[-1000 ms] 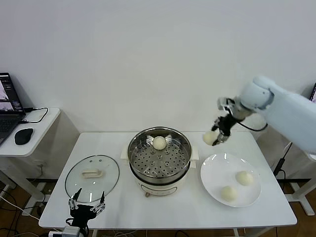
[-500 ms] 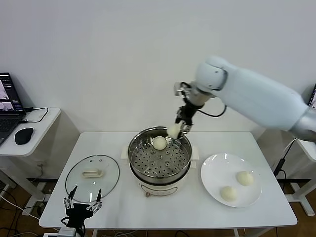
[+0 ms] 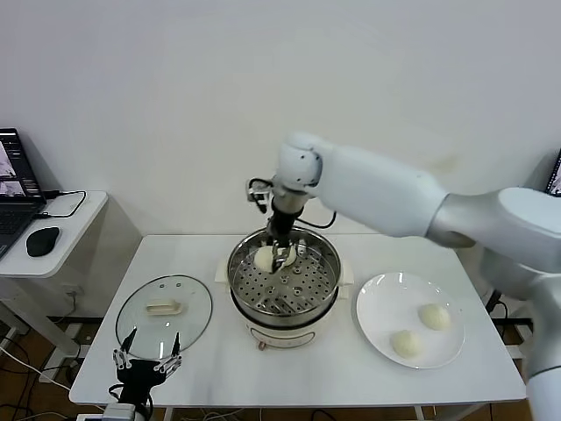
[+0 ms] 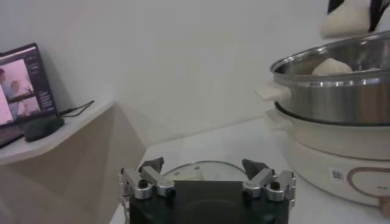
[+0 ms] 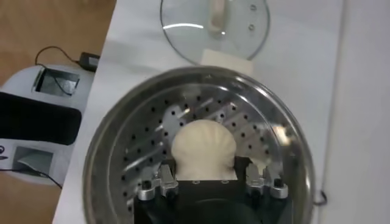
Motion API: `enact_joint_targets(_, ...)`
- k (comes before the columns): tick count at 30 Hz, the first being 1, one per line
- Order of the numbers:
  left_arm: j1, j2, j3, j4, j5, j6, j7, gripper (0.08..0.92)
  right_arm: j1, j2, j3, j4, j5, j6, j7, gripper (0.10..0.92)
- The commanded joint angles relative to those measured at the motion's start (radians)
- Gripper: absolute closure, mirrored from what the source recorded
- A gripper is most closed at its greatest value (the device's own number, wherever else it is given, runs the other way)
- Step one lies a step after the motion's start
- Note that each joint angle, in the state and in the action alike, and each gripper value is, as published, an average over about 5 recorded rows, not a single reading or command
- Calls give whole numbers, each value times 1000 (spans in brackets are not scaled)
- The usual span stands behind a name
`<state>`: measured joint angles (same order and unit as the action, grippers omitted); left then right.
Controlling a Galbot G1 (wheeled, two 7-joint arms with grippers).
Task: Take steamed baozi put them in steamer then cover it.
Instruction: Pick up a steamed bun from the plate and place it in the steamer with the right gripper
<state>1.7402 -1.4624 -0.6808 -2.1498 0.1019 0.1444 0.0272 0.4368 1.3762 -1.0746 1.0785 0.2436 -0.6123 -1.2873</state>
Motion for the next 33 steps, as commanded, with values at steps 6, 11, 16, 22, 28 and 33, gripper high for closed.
enact_joint_targets(6,-12,3,5,19,-1,-1,-2,177,-104,132,9,-129,-69,0,42,440)
enact_joint_targets(11,-17,10,3,21,-2,0,0,177,-119,138,21,-145,-84,3,54,440)
enact_joint_targets(16,-20,10,3,26,-3,0,0,177,-125,135,22,-145,-91,3,64,440)
enact_joint_targets(22,-20,5,7,27,-2,0,0,177,-113,114,31,-128,-79,-1,80,367)
enact_joint_targets(28,-20,1,12,26,1,1,2,177,-70,8,41,-27,-36,-11,68,222)
enact_joint_targets(33,-21,-1,15,22,1,4,8,177,-13,-162,56,150,-5,-6,39,203)
